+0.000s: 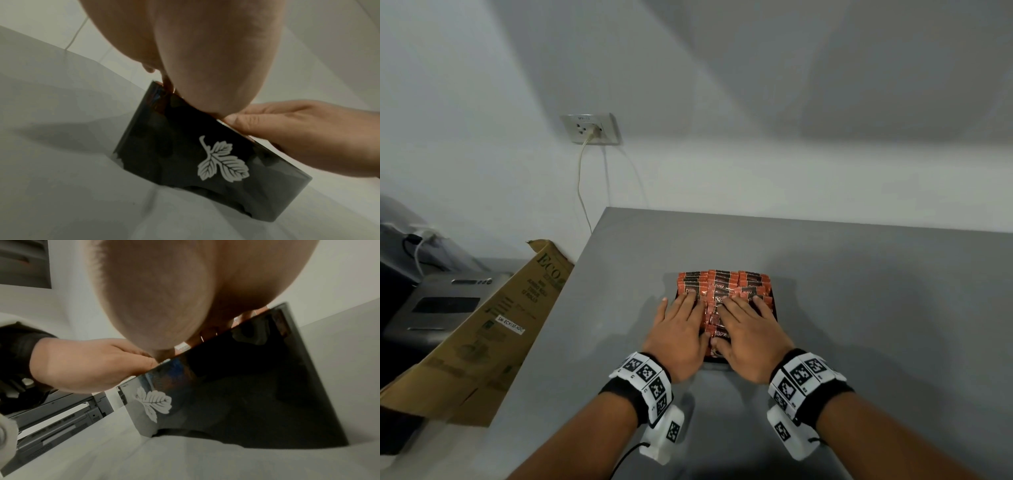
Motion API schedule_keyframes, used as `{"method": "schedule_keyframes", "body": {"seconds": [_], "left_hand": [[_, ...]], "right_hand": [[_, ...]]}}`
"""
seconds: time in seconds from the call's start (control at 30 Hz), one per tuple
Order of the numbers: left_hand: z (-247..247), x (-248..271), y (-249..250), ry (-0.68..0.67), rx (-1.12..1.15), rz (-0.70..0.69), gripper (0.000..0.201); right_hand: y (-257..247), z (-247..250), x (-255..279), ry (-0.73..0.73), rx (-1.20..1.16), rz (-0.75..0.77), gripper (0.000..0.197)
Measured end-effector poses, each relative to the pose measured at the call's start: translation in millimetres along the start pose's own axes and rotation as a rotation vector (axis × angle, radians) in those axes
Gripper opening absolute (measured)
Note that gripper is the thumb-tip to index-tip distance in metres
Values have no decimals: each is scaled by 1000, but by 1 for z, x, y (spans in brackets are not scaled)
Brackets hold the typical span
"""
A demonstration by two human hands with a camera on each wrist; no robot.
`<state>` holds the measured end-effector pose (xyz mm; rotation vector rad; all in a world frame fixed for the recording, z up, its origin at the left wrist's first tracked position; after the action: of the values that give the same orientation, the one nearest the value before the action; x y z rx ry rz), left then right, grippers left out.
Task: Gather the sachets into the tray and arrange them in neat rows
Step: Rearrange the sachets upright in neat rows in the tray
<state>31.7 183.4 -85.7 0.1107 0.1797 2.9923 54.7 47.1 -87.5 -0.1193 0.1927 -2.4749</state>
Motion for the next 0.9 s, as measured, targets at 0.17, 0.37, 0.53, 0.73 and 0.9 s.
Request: {"method": "schedule_keyframes", "body": {"seconds": [0.17, 0.37, 0.53, 0.73, 0.9], "left_hand": [[7, -12, -2, 51, -12, 8, 69], [12, -20, -5, 65, 21, 16, 64], [13, -29, -6, 57, 4, 27, 67], [9, -30, -6, 38, -9, 19, 66], [12, -30, -5, 102, 34, 21, 65]], "right_hand": [[3, 3, -11, 29, 16, -19, 82], [4, 9, -18, 69, -5, -44, 75], [4, 7, -24, 44, -1, -54, 72], [1, 7, -25, 18, -1, -39, 70], [6, 14, -30, 65, -27, -80, 69]]}}
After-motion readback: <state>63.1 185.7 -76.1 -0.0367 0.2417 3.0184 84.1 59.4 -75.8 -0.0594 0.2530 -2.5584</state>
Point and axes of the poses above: each hand's wrist, its own x-axis away from the middle knuckle, its own z-axis out of the back of the hand, y = z × x, the point moved 6 cm from there along -x, towards the middle knuckle, and after that the axes turned 3 degrees about y, right-handed, at the moved point
